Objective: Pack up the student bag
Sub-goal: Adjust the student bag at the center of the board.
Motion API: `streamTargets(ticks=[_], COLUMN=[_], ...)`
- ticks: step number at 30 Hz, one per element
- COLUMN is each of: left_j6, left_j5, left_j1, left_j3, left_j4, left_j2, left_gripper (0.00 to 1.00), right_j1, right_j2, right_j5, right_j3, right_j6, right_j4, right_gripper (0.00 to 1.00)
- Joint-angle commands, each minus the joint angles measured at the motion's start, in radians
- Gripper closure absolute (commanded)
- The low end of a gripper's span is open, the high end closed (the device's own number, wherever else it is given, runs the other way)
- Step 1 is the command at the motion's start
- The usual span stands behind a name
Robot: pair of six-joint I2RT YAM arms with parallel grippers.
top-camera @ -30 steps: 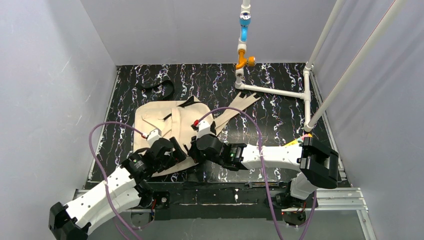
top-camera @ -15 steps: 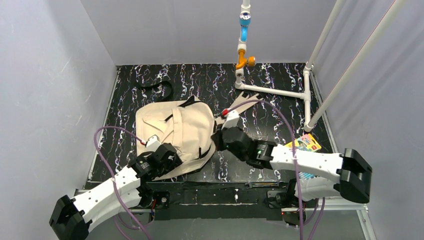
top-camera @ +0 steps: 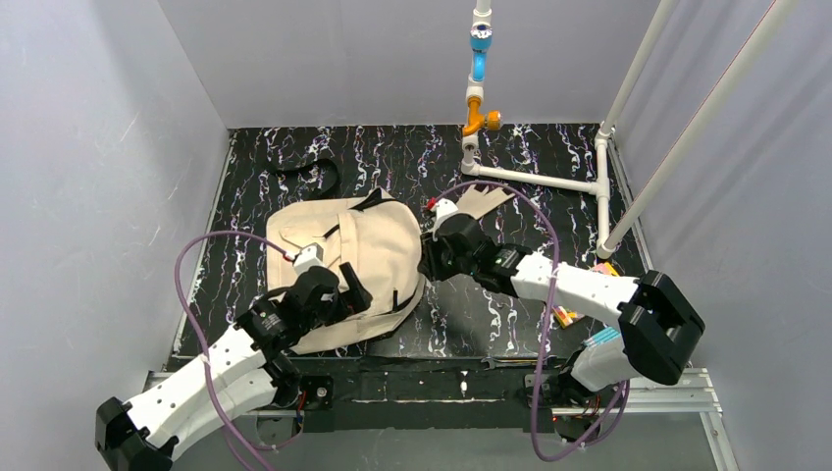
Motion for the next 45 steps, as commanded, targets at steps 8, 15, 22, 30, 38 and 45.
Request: streamTargets(ticks=[8,15,22,30,38,45], left_j6=[0.179,0.538,0.534,0.535,0.477,0.34], left_j5=[0.319,-0.081,-0.458,-0.557,-0.371,-0.364], left_j1=[0.015,-0.186,-0.242,-0.236,-0.224,-0.201], left_j3=[0.202,0.467,0.778,0.749,0.409,0.29], left_j4=[0.272,0.262,-0.009,-0.048,0.214,0.267], left_j2=[0.316,0.64,1.007,0.969,0.484,0.356], left_gripper=[0.08,0.02,0.09,0.71,0.98,1.0], right_j1=[-0.304,-0.358,-0.373,-0.376,-0.262,-0.129], right_j2=[0.028,0.065,0.024,0.008,0.11,0.231], right_j5=[-0.408,-0.456,-0.444,-0.446,-0.426,-0.261], right_j3=[0.018,0.032,-0.016,-0.048,0.073,0.275], right_j6=[0.072,0.097,0.099,0.084,0.098,0.093], right_j4=[-0.011,-0.011,-0.008,-0.007,0.037,-0.056], right_gripper=[0.48,0.57,0.55,0.54,0.4,0.16])
